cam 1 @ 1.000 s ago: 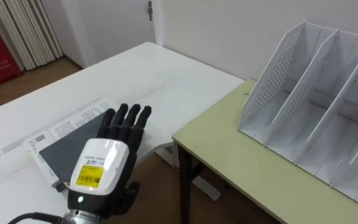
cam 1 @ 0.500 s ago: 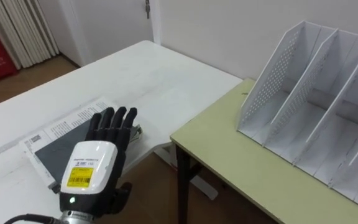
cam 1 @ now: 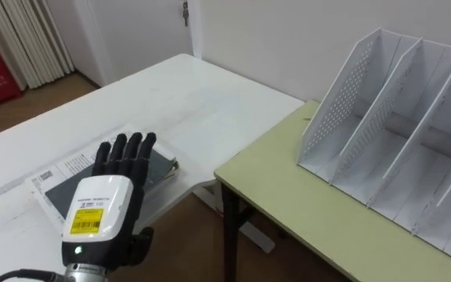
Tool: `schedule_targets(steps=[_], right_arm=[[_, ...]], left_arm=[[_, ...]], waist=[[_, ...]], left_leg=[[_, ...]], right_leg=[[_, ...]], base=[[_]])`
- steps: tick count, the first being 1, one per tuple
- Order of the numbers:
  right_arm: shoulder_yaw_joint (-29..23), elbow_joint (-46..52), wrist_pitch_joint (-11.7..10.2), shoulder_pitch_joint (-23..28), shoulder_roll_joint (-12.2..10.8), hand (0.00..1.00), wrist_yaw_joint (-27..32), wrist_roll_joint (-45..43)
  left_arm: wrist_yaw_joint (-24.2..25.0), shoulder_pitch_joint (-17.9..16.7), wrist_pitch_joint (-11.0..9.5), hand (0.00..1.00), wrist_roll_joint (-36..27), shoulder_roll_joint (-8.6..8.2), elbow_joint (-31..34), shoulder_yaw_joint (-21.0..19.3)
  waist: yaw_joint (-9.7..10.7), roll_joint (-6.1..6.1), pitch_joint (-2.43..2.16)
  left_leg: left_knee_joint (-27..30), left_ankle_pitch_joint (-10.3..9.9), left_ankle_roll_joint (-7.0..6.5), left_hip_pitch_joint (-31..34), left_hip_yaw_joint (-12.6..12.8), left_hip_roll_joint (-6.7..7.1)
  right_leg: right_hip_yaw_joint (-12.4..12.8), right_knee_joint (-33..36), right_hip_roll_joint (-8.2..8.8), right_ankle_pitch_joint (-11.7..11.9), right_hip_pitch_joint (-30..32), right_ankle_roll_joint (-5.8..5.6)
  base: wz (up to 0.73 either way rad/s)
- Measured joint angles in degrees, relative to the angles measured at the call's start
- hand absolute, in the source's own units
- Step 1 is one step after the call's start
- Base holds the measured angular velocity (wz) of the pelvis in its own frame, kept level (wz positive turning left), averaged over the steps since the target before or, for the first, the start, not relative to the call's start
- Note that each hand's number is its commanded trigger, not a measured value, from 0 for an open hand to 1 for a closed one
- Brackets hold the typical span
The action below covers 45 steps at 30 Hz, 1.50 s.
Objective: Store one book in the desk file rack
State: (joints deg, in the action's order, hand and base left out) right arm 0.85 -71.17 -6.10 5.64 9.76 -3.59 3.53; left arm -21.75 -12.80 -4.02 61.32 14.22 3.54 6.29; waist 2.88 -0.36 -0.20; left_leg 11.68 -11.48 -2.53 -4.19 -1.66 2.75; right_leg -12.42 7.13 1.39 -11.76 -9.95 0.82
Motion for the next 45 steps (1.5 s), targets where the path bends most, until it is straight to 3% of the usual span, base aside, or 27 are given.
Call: schedule_targets(steps=[6, 14, 33, 45], right_arm=[[0.0, 0.0, 0.8, 0.0, 0.4, 0.0, 0.6, -0.9], [0.0, 0.1, 1.5, 0.0, 1.2, 0.0, 0.6, -1.4], [0.0, 0.6, 3.4, 0.1, 2.3, 0.0, 1.0, -1.4], [0.1, 0.7, 5.0, 0.5, 3.1, 0.0, 0.9, -3.9]], left_arm=[[0.0, 0.0, 0.8, 0.0, 0.0, -0.02, -1.3, -1.3], [0.0, 0.0, 1.8, 0.0, 0.0, -0.1, -1.3, -6.1], [3.5, 0.1, 5.3, 0.0, -4.4, -0.12, -4.2, -6.2], [9.5, 0.3, 8.7, 0.0, -5.7, -0.17, -11.9, -5.9]], waist=[[-0.1, -0.42, 0.02], [-0.2, -0.86, 0.03], [-0.2, -1.75, 0.18], [0.2, -1.54, 0.3]], left_leg=[[-0.1, 0.0, 0.0, 0.0, 0.0, 0.04], [-0.2, 0.0, 0.0, 0.0, 0.1, 0.2], [0.0, 0.0, 0.0, 0.4, 0.0, 0.3], [0.3, 0.0, -0.01, 0.6, -0.2, 0.38]], right_leg=[[0.2, 0.1, -0.04, 0.0, 0.0, 0.01], [0.5, 0.1, -0.06, 0.0, 0.0, 0.05], [0.7, 0.5, -0.1, 0.0, 0.1, 0.08], [0.8, 0.5, -0.07, 0.0, 0.3, 0.07]], base=[[0.0], [0.0], [0.0], [0.0]])
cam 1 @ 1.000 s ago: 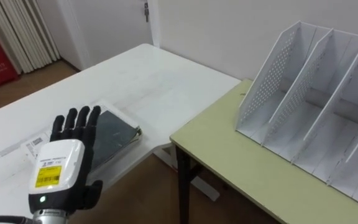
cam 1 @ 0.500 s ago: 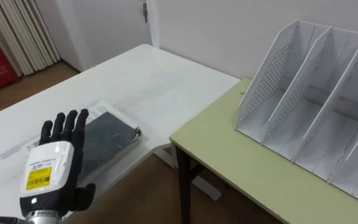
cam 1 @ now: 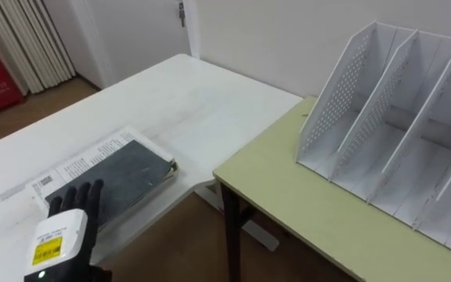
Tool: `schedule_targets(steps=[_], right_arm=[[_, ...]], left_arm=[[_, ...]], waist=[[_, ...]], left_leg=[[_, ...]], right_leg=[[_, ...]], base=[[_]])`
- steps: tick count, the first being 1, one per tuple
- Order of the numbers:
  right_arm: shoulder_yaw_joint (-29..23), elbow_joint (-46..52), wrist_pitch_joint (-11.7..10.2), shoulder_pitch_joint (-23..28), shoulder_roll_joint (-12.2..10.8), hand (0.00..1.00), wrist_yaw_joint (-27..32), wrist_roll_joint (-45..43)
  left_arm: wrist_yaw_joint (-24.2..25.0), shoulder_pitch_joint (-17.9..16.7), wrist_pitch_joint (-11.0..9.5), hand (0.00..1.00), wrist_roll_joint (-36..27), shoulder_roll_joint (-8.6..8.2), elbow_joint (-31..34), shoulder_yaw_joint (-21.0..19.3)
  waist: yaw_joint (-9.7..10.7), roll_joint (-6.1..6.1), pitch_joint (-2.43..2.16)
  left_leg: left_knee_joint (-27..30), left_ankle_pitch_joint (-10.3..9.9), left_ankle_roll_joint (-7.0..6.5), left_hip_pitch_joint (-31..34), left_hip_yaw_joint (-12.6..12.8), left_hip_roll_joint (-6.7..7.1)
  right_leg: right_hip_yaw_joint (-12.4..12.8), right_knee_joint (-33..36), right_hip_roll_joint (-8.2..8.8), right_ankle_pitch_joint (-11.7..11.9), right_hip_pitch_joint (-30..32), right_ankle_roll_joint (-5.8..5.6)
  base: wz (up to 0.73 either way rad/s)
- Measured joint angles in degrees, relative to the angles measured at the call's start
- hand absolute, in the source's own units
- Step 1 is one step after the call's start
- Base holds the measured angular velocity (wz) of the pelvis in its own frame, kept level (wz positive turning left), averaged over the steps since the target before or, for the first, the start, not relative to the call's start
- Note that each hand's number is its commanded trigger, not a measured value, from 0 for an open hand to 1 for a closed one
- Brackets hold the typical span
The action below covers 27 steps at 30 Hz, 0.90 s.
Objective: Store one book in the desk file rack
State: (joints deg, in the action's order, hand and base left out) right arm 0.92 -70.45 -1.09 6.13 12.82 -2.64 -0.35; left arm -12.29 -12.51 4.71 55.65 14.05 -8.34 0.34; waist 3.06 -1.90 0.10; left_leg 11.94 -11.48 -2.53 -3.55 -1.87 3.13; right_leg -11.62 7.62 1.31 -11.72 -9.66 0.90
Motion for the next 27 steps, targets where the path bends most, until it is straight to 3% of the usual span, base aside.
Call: schedule_targets(steps=[12, 14, 15, 16, 27], right_arm=[[0.1, 0.1, 4.9, 2.9, 0.3, 0.0, 0.0, -11.3], [0.1, 0.1, 5.0, 3.1, 0.3, 0.0, 0.0, -12.2], [0.1, 0.1, 5.0, 3.1, 0.3, 0.0, 0.0, -12.6], [0.1, 0.1, 5.0, 3.1, 0.3, 0.0, 0.0, -13.0], [0.2, 1.9, 6.3, 3.3, 0.3, 0.0, 0.0, -13.7]], left_arm=[[4.3, 1.3, 1.6, 0.0, -1.5, -0.09, 0.0, 0.0], [4.6, 1.4, 1.9, 0.34, -1.6, -0.09, 0.0, 0.0], [4.7, 1.5, 2.0, 0.63, -1.6, -0.08, 0.0, 0.0], [5.1, 1.7, 2.1, 1.0, -1.6, -0.08, 0.0, 0.0], [2.7, 5.8, 2.6, 1.0, -1.6, 0.37, 0.2, -2.5]], waist=[[0.2, -0.03, 0.0], [0.2, -0.05, 0.01], [0.2, -0.05, 0.01], [0.2, -0.05, 0.01], [0.0, -0.14, 0.02]], left_leg=[[0.7, 0.0, -0.02, 0.0, 0.1, 0.07], [0.8, 0.0, -0.02, 0.0, 0.1, -0.01], [0.8, 0.0, -0.02, 0.0, 0.1, -0.02], [0.8, 0.0, -0.02, 0.0, 0.1, -0.13], [0.6, 0.0, -0.03, -0.4, 0.5, -0.31]], right_leg=[[0.3, 0.4, 0.08, -0.1, 0.1, -0.06], [0.4, 0.5, 0.03, -0.1, 0.2, -0.05], [0.4, 0.6, 0.02, -0.1, 0.2, -0.05], [0.4, 0.7, 0.03, -0.1, 0.3, -0.04], [0.5, 1.1, 0.02, -0.1, -0.3, 0.02]], base=[[0.0], [0.0], [0.0], [0.0], [0.0]])
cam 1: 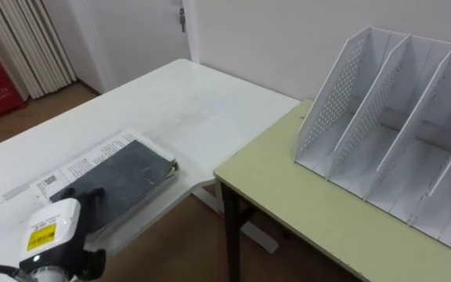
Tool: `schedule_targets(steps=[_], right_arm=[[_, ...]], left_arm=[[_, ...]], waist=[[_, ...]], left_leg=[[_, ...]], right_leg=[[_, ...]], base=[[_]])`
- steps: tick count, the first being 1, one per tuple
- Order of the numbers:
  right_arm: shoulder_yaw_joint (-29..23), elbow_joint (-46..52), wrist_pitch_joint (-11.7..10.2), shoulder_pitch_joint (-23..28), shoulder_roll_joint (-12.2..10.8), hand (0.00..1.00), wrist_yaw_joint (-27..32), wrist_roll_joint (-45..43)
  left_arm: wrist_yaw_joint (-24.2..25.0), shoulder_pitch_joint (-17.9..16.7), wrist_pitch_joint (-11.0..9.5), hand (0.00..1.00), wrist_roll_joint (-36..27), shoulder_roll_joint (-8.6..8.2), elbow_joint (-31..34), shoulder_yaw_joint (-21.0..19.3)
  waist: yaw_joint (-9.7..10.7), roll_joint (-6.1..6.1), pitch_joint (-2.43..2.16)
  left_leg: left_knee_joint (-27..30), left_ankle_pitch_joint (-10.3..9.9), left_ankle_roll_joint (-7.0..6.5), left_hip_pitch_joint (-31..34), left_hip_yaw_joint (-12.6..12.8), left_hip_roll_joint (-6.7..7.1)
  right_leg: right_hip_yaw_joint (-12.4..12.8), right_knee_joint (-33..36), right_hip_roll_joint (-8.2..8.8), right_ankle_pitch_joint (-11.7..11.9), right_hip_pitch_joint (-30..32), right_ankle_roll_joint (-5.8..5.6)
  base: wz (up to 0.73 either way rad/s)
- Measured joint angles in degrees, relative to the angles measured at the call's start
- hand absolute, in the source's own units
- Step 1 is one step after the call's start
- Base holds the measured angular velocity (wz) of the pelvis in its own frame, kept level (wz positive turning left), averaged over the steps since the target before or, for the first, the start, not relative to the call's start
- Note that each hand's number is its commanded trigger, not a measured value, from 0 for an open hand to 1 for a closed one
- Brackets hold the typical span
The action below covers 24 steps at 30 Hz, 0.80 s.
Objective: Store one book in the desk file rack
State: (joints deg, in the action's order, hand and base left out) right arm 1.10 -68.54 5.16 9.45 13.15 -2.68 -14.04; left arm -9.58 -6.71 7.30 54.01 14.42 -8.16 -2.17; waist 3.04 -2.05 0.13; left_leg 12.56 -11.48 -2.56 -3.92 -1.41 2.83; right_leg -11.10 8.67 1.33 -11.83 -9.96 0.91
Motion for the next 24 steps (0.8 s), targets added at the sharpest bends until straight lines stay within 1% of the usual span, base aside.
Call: schedule_targets(steps=[4, 10, 19, 24], right_arm=[[0.0, 0.5, 0.7, 0.2, 0.0, 0.0, 0.0, 0.0], [0.0, 1.9, 0.9, 0.9, 0.0, 0.0, 0.0, 0.0], [0.0, 2.0, 1.3, 0.9, 0.1, 0.0, 0.0, 0.0], [0.0, 2.0, 1.2, 1.1, 0.0, 0.0, 0.0, 0.0]], left_arm=[[-1.2, 0.2, 0.2, 1.0, 0.2, 0.05, 0.2, 0.1], [-1.5, 0.7, 0.3, 1.0, 0.7, 0.03, 0.3, 0.1], [-1.5, 0.6, 0.3, 1.0, 0.7, -0.28, 0.6, 0.3], [-1.4, 0.5, 0.4, 1.0, 0.6, -0.35, 0.6, 0.3]], waist=[[-0.1, -0.13, -0.01], [0.0, -0.55, -0.06], [0.0, -0.55, -0.12], [0.0, -0.57, -0.38]], left_leg=[[0.0, 0.0, 0.0, -0.2, 0.4, 0.03], [0.1, 0.0, 0.01, -0.2, 0.6, 0.06], [0.2, 0.0, 0.01, -0.3, 0.6, 0.05], [0.2, 0.0, 0.01, -0.4, 0.6, 0.08]], right_leg=[[0.1, 0.0, -0.07, 0.0, -0.1, 0.01], [0.2, 0.0, -0.11, 0.0, 0.0, 0.03], [0.2, 0.0, -0.11, 0.0, 0.1, 0.07], [0.2, 0.0, -0.08, 0.0, -0.1, 0.08]], base=[[0.0], [0.0], [0.0], [0.0]])
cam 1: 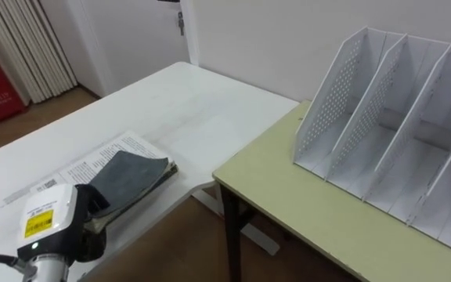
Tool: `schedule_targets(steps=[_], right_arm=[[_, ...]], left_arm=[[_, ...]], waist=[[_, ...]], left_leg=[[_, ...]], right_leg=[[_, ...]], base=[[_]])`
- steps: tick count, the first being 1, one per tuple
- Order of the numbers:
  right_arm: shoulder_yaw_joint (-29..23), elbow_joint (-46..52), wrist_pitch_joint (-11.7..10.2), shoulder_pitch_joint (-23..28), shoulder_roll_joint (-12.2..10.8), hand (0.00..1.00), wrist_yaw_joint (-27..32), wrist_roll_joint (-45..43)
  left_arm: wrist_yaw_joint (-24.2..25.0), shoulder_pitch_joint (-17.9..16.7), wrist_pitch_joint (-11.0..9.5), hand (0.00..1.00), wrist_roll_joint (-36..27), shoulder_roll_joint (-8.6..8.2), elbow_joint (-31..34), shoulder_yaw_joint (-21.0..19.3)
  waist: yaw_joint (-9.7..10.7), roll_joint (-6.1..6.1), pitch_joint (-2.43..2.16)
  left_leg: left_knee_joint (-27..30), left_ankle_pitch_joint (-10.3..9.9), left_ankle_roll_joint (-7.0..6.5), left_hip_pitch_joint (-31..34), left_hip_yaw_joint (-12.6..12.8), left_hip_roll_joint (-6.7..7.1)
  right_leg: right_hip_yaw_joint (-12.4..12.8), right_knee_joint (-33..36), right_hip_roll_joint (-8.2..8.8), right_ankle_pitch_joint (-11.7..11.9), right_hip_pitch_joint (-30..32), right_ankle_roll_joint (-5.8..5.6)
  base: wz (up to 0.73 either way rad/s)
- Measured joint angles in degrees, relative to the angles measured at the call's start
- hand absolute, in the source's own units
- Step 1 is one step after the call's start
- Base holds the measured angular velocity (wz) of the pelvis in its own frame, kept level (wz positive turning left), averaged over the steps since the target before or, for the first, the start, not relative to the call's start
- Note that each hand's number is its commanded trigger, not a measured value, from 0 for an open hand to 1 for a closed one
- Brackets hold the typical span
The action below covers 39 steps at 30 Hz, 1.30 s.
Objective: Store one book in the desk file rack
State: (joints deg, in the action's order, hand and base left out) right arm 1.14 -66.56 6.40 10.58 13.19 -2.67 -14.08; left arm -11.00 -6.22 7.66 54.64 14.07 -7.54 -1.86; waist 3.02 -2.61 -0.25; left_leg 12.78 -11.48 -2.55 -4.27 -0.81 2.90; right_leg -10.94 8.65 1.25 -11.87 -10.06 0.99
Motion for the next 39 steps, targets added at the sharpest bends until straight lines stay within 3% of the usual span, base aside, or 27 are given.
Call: schedule_targets(steps=[6, 12, 15, 18, 20, 23, 26, 32, 36, 39], right_arm=[[0.1, 0.0, 0.0, -0.2, 0.0, 0.0, 0.0, 0.0], [0.0, 0.9, -0.7, -2.0, 0.0, 0.0, 0.6, 0.0], [-0.1, 3.6, -2.3, -2.3, -0.1, 0.0, 0.7, 0.6], [-0.1, 5.0, -4.8, -3.1, -0.8, 0.0, 0.6, 3.1], [0.1, 7.4, -6.1, -3.1, -2.4, 0.0, 0.3, 4.6], [0.6, 10.1, -7.7, -3.5, -3.5, 0.0, -1.3, 5.0], [2.4, 11.4, -8.4, -4.1, -4.5, 0.0, -3.0, 5.0], [5.4, 12.9, -9.3, -4.3, -4.3, 0.0, -6.1, 4.7], [6.6, 17.6, -9.4, -4.0, -4.2, 0.0, -8.6, 5.1], [6.6, 21.7, -10.1, -3.8, -4.3, 0.0, -10.8, 6.6]], left_arm=[[-0.2, -0.1, -0.2, 1.0, -0.6, -0.25, 0.0, -0.1], [-0.6, -0.3, -0.9, 1.0, -5.0, -0.26, 1.7, -0.2], [-0.4, -0.5, -1.9, 1.0, -7.2, -0.26, 4.3, -0.2], [-0.4, -0.5, -4.4, 1.0, -10.6, -0.26, 6.9, -0.2], [-0.4, -0.5, -5.8, 1.0, -14.9, -0.37, 9.2, -0.1], [-0.4, -0.3, -7.2, 1.0, -18.6, -1.74, 10.4, 0.0], [0.1, -0.3, -8.2, 1.0, -23.8, -2.0, 10.7, 0.2], [0.5, -0.1, -9.3, 1.0, -33.2, -2.26, 11.0, 1.1], [1.8, -0.1, -10.1, 1.0, -40.1, -2.3, 12.6, 1.2], [3.5, -0.1, -10.7, 1.0, -49.2, -2.3, 14.3, 1.6]], waist=[[-0.3, 0.06, -0.03], [-0.3, 0.35, -0.08], [-0.7, 0.9, -0.03], [-1.4, 1.41, -0.33], [-1.6, 1.87, 0.03], [-1.7, 1.95, 0.09], [-1.8, 1.82, 0.14], [-2.1, 0.99, 0.11], [-2.0, 0.76, 0.36], [-2.3, 0.77, 0.52]], left_leg=[[-0.2, 0.0, 0.0, -0.3, 0.6, -0.12], [-0.1, 0.0, -0.01, -0.2, 0.6, -0.11], [0.0, 0.0, -0.01, 0.1, 0.5, -0.19], [0.3, 0.0, -0.01, 0.7, 0.5, -0.35], [0.8, 0.0, 0.0, 1.1, 0.3, -0.41], [0.9, 0.0, -0.02, 1.8, 0.3, -0.32], [0.7, 0.0, -0.03, 1.8, 0.4, -0.35], [0.1, 0.0, -0.03, 1.7, 0.5, -0.47], [0.0, 0.0, -0.03, 1.7, 0.6, -0.49], [-0.2, 0.0, -0.08, 1.2, 0.6, -0.45]], right_leg=[[0.4, 0.1, -0.02, 0.0, 0.1, -0.01], [-0.1, 0.1, 0.12, 0.0, 0.0, -0.02], [-0.2, 0.0, 0.13, 0.0, 0.3, -0.02], [-0.3, 0.0, 0.11, 0.0, 1.0, -0.01], [-0.7, 0.0, 0.15, 0.0, 1.1, 0.01], [-1.0, 0.0, 0.29, 0.0, 1.6, -0.04], [-0.8, 0.0, 0.25, 0.0, 1.3, -0.06], [-0.8, 0.7, 0.3, 0.1, 2.0, -0.07], [-1.3, 0.9, 0.39, 0.1, 2.0, -0.07], [-0.2, 1.0, 0.37, 0.1, 1.9, -0.08]], base=[[-0.02], [0.03], [0.01], [0.01], [0.06], [0.05], [0.0], [-0.02], [0.0], [-0.09]])
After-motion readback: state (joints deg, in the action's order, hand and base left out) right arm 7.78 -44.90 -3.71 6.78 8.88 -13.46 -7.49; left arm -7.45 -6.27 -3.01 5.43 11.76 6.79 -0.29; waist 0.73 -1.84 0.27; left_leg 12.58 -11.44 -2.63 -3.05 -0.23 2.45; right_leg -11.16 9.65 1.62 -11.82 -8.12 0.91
